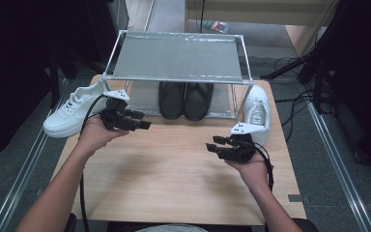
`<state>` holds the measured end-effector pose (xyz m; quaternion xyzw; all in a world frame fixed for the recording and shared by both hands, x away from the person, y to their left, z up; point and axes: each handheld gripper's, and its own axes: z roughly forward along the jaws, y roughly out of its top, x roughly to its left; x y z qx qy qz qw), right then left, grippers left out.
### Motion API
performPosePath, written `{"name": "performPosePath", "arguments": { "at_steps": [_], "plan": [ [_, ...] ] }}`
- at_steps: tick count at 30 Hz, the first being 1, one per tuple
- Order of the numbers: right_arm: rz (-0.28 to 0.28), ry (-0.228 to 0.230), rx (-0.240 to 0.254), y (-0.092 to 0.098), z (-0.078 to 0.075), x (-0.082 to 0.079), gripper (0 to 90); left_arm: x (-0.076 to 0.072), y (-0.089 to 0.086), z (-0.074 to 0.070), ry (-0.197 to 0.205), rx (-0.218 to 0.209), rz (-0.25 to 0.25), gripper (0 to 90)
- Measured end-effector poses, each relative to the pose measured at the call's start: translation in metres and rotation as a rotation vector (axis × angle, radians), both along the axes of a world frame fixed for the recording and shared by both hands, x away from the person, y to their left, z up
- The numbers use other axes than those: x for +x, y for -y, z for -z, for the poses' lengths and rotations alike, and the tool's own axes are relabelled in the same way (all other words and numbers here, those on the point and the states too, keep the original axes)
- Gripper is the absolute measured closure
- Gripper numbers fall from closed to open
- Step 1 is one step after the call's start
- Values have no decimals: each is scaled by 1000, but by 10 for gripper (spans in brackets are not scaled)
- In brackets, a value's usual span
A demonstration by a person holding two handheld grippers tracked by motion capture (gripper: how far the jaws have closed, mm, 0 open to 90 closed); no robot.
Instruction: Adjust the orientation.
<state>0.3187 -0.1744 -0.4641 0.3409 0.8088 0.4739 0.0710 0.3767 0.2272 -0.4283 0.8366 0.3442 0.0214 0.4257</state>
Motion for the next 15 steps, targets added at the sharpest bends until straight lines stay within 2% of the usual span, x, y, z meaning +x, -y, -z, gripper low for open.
{"name": "performPosePath", "arguments": {
  "at_steps": [4, 9, 15],
  "plan": [
    [3, -9, 8, -1, 1, 2, 571, 0, -7, 4, 1, 13, -15, 406],
    [1, -10, 3, -3, 2, 3, 563, -1, -28, 12, -13, 3, -62, 406],
    [0, -22, 3, -4, 5, 6, 555, -2, -51, 15, -7, 13, -114, 405]
  ]
}}
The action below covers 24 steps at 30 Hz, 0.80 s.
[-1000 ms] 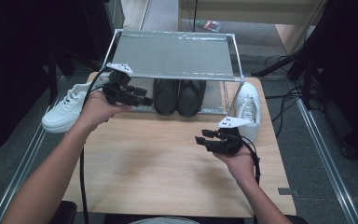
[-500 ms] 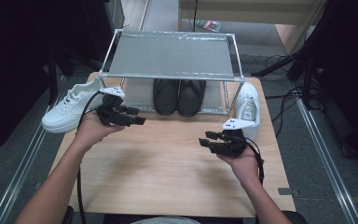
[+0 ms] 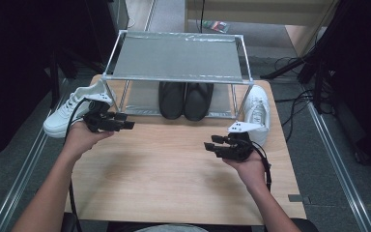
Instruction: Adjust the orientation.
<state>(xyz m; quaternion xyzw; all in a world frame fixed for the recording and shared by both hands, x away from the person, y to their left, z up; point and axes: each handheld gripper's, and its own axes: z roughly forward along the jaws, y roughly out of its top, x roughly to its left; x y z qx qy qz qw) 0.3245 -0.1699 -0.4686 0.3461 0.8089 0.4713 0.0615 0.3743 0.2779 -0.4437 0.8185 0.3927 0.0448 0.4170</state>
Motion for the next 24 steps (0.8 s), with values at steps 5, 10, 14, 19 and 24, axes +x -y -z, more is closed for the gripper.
{"name": "performPosePath", "arguments": {
  "at_steps": [5, 10, 14, 19, 24],
  "plan": [
    [-3, -3, 0, 0, 1, 0, 539, 1, -14, 3, -1, 6, -40, 402],
    [1, -6, -4, 1, 1, -1, 535, 1, -27, 6, -6, -1, -74, 402],
    [0, -5, -10, 2, 2, -3, 534, 2, -34, 10, -3, 35, -81, 405],
    [5, -13, -19, 4, 4, -5, 534, 7, -48, 14, 0, 24, -110, 412],
    [11, -11, -24, 7, 5, -8, 534, 13, -60, 16, 2, 31, -128, 413]
  ]
}}
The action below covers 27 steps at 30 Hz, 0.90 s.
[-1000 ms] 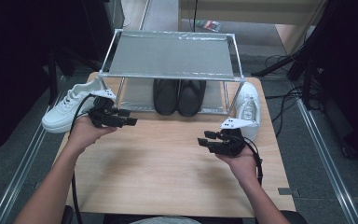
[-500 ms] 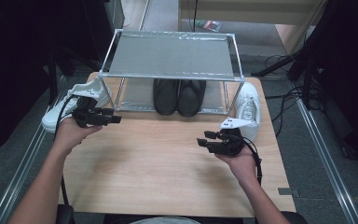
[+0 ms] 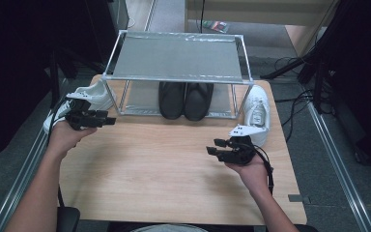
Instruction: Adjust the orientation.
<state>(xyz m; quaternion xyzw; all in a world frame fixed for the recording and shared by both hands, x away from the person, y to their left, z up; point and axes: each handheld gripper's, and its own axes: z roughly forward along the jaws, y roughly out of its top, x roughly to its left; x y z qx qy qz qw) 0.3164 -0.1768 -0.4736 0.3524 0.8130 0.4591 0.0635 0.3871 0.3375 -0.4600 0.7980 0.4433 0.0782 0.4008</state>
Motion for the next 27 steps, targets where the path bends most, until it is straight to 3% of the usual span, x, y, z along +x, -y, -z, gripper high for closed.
{"name": "performPosePath", "arguments": {
  "at_steps": [5, 11, 17, 21, 23, 27],
  "plan": [
    [14, -5, 1, 4, 0, -3, 533, 4, -13, 1, 9, -28, -34, 432],
    [15, -12, -4, 5, 3, -3, 532, 11, -30, 1, 5, -23, -74, 451],
    [17, -8, -45, 5, 5, -4, 525, 22, -36, -3, 11, -6, -83, 469],
    [19, 2, -40, 6, 3, -4, 525, 28, -40, -6, 10, 2, -77, 469],
    [22, 3, -39, 7, 3, -4, 524, 34, -44, -8, 25, -8, -100, 476],
    [37, 0, -34, 11, 3, -4, 524, 43, -52, -13, 23, 26, -117, 477]
  ]
}}
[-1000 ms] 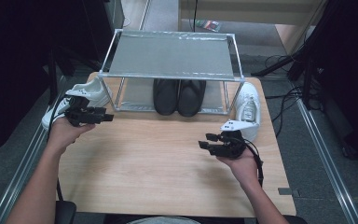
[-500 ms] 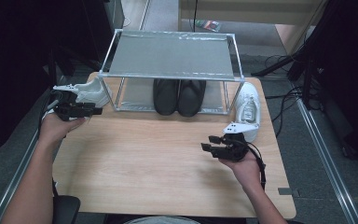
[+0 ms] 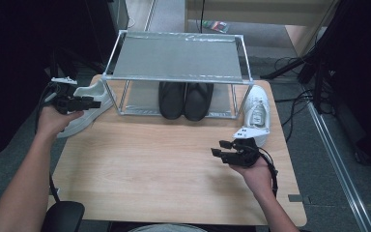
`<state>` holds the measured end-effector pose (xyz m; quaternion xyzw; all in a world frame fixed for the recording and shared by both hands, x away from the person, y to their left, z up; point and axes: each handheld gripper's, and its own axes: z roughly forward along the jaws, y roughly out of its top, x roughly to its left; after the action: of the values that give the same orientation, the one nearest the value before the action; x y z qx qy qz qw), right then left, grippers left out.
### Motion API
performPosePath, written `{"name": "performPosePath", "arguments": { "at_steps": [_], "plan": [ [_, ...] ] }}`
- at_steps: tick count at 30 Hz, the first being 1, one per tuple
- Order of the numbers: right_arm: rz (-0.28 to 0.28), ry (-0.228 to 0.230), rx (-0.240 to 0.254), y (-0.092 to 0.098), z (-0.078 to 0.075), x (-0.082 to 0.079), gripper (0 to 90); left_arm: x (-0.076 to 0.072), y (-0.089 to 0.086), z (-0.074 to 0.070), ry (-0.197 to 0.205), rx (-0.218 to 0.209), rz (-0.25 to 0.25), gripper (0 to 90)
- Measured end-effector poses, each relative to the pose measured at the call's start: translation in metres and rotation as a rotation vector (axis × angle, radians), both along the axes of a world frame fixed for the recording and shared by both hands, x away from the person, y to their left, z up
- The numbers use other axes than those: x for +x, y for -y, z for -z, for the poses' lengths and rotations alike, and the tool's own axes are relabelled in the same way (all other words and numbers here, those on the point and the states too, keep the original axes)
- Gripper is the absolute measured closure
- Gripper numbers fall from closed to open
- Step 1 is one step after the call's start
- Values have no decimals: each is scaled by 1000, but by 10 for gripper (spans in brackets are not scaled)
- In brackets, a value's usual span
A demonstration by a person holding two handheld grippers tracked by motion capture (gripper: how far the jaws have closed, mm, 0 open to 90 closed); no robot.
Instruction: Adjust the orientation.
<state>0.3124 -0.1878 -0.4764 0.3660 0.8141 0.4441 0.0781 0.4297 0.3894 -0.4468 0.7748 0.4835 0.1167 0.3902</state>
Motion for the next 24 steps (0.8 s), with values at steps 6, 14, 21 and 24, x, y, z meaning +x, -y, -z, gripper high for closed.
{"name": "performPosePath", "arguments": {
  "at_steps": [6, 14, 21, 24],
  "plan": [
    [9, 3, 1, 3, 0, -1, 525, 9, -13, -9, -13, -3, -26, 492],
    [13, -4, 0, 3, 0, -3, 525, 24, -28, -7, -10, -11, -79, 504],
    [26, -10, 0, 7, 1, -4, 524, 31, -35, 7, -50, 19, -84, 528],
    [30, -15, -5, 7, 2, -4, 524, 33, -33, 16, -73, 23, -70, 540]
  ]
}}
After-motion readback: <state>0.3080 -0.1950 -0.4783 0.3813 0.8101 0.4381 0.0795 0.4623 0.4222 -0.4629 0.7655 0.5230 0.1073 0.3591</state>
